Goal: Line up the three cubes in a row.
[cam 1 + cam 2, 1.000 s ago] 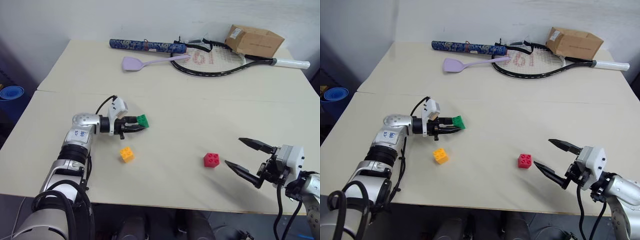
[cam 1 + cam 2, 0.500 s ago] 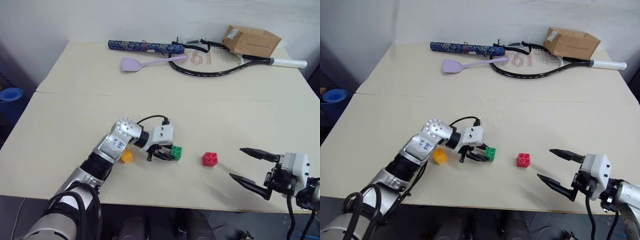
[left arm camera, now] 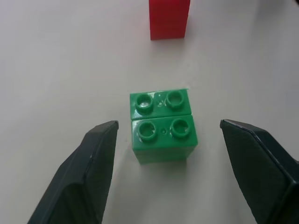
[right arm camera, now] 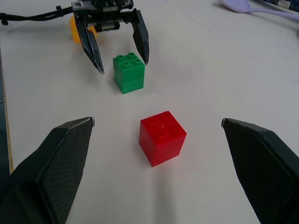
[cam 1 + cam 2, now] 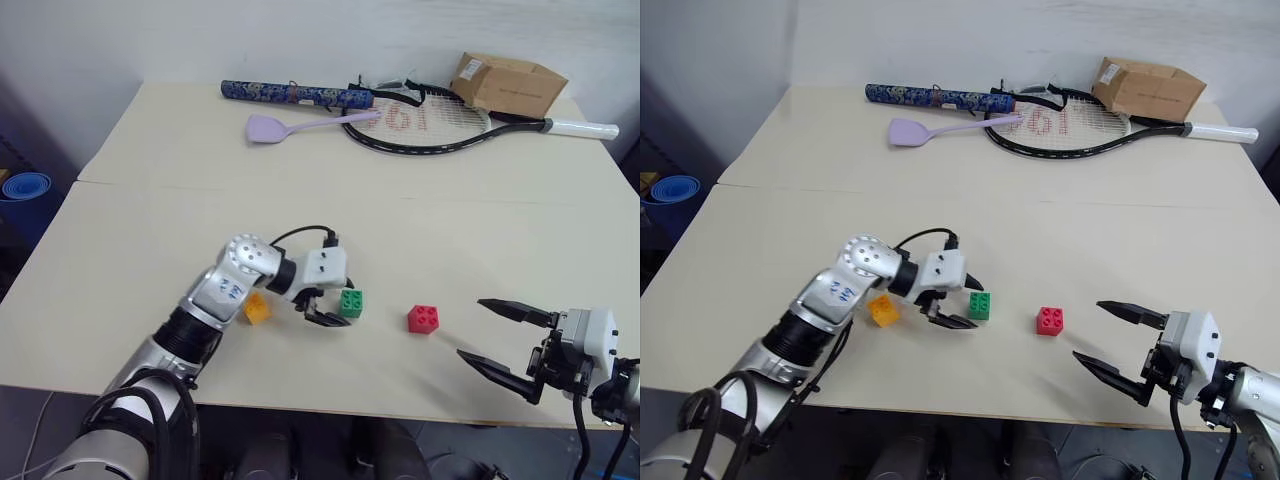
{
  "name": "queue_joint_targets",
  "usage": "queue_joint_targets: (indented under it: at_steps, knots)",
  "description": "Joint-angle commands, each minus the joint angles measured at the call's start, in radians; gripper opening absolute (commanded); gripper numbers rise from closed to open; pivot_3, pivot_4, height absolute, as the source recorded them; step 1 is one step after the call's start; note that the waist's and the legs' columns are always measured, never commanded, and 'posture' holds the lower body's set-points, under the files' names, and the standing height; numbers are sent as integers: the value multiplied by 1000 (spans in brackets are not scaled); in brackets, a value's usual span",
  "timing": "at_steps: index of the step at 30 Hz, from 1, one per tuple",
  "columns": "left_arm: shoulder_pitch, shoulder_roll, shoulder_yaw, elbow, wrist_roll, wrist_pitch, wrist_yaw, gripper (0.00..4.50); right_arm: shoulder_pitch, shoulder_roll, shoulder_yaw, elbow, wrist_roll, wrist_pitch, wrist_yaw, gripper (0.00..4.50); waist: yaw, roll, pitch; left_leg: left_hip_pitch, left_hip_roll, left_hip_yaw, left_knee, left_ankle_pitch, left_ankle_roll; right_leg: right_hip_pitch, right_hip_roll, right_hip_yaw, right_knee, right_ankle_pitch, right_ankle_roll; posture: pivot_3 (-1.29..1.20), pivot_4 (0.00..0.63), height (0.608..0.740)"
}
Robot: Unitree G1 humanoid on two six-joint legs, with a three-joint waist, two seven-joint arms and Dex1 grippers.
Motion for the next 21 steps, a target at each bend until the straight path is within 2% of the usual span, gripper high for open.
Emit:
queue_joint_targets:
  at_steps: [1, 4, 7, 9, 11, 17, 21]
  knots:
    - [-27, 51, 121, -61, -118, -9, -67, 3555, -36, -16, 6, 8, 15, 5, 22, 4500, -3, 0, 0, 0, 0, 0, 0, 0, 0, 0, 0, 0, 0, 0, 0, 0, 150, 740]
    - [-14, 117, 239, -43, -203, 2, -93, 3555, -90, -20, 34, 25, 17, 17, 36, 4500, -4, 0, 0, 0, 1, 0, 0, 0, 0, 0, 0, 0, 0, 0, 0, 0, 150, 740]
    - [59, 191, 382, 4, -289, -59, -133, 3555, -144, -15, 70, 26, 39, 56, 42, 4500, -5, 0, 0, 0, 1, 0, 0, 0, -1, 0, 0, 0, 0, 0, 0, 0, 150, 740]
    - [178, 270, 514, 80, -315, -96, -138, 3895, -196, 7, 119, 17, 41, 59, 44, 4500, -13, 0, 0, 0, 1, 0, 0, 0, -1, 0, 0, 0, 0, 0, 0, 0, 150, 740]
    - [291, 340, 581, 126, -303, -151, -149, 4397, -234, 31, 160, 14, 24, 34, 48, 4500, -27, 0, 0, 1, 3, 1, 0, -1, -2, -1, -1, 1, 0, 0, -1, 0, 150, 740]
    - [617, 442, 828, 236, -304, -257, -92, 4455, -321, 74, 284, -5, -34, -37, 75, 4500, -19, -1, 0, 0, 4, 0, 1, -3, -2, -1, -2, 0, -1, -1, -2, 0, 150, 740]
    - [784, 445, 962, 203, -334, -264, -58, 4455, -353, 83, 312, 2, -46, -57, 81, 4500, -9, -1, 0, 0, 4, 0, 2, -5, -1, -1, -4, 0, -1, -1, -2, 0, 150, 740]
